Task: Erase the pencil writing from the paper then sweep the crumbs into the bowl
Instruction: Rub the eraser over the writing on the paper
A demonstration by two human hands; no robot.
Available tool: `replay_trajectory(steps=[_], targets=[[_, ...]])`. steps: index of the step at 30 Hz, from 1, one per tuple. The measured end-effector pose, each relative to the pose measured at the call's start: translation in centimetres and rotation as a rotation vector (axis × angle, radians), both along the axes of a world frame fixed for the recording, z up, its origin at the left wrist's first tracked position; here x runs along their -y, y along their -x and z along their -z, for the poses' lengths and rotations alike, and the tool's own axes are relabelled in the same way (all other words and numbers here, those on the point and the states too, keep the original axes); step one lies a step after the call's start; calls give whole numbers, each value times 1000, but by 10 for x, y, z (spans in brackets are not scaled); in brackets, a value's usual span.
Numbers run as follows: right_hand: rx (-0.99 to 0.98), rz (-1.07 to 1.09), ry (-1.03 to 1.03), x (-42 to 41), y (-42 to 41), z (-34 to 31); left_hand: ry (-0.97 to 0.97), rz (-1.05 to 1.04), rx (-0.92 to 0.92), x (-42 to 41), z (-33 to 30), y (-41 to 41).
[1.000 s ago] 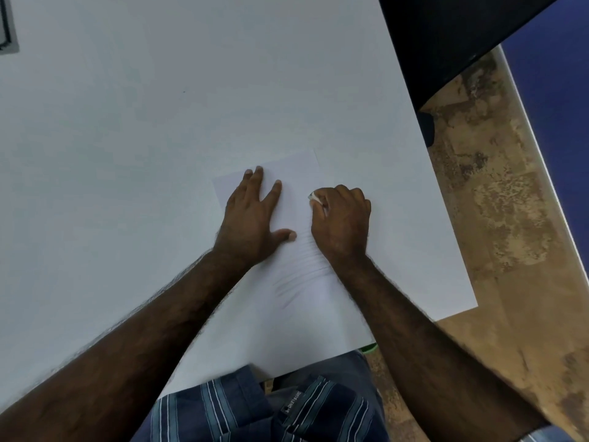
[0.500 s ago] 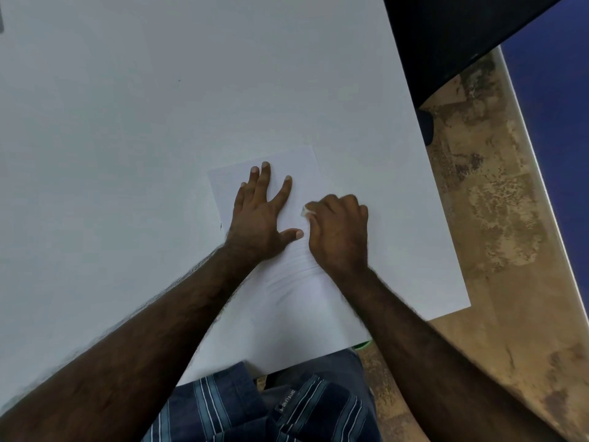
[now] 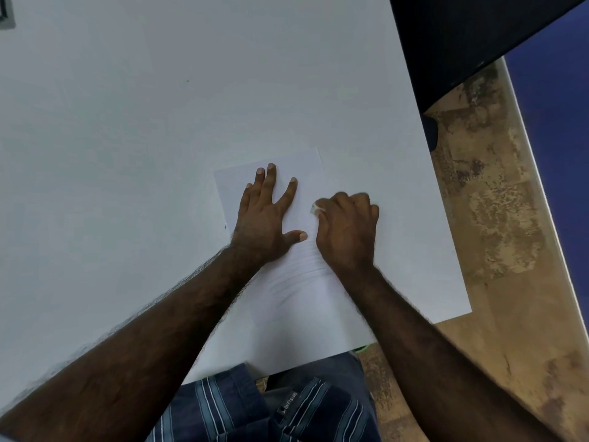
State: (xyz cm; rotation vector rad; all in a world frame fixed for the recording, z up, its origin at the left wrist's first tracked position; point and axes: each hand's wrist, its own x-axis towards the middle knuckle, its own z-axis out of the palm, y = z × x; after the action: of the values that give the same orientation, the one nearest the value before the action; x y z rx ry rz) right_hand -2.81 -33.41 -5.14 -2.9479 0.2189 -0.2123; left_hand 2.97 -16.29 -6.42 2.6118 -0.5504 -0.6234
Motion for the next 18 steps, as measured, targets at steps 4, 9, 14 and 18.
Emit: replay_trajectory(steps=[4,9,14,18], targets=[[5,70,-18,2,-10,1,-13,3,1,0,0,0],[-34,-7,-34,-10,32,-6,1,4,1,-1,3,1],[14,74,17,2,-5,3,2,5,-4,-1,1,0],[24,88,3,-2,6,2,14,0,-8,-1,-1,1]])
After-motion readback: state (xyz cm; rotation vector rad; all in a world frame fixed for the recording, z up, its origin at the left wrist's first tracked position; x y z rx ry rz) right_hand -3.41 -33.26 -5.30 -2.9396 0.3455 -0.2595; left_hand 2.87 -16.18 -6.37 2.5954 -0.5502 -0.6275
